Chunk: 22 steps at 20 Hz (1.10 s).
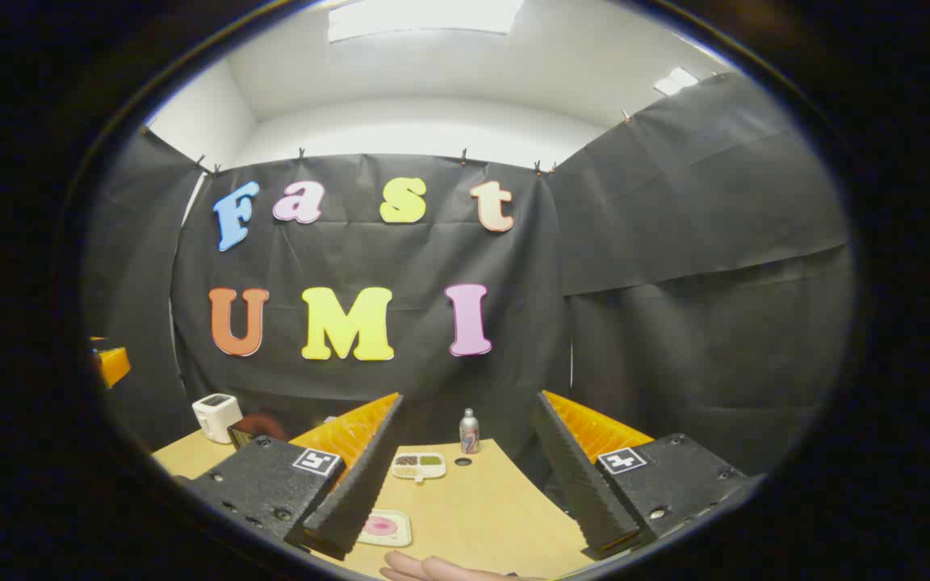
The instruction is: Open the electric oven with the left hand, put the food in, and close the electric oven.
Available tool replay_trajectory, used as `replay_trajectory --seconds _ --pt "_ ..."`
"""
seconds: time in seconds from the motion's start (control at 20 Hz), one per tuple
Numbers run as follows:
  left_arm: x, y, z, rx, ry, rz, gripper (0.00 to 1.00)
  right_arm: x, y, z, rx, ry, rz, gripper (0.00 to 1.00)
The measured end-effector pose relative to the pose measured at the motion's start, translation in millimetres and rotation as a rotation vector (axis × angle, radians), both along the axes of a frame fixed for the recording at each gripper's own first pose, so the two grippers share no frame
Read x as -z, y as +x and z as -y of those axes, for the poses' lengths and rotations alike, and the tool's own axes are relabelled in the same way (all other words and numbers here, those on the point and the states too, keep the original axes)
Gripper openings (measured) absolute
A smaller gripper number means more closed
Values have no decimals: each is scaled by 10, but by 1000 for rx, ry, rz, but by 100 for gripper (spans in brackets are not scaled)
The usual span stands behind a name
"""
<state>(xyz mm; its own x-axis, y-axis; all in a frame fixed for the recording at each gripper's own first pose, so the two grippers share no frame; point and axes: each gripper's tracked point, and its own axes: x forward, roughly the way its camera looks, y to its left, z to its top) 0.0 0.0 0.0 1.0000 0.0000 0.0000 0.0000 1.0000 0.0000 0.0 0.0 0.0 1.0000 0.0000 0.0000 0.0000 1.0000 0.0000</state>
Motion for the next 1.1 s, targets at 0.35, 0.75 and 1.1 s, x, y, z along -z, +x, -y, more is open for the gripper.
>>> replay_trajectory --seconds 0.35,0.75,1.1 --pt "26 24 71 43 1 0 94 41 6 13 -9 -12 3 98" --pt "55 267 194 80 -9 8 94 -15 123 111 7 -21 51 98" --pt "484 1035 288 100 -7 -29 95 64 367 192 -6 2 69 98"
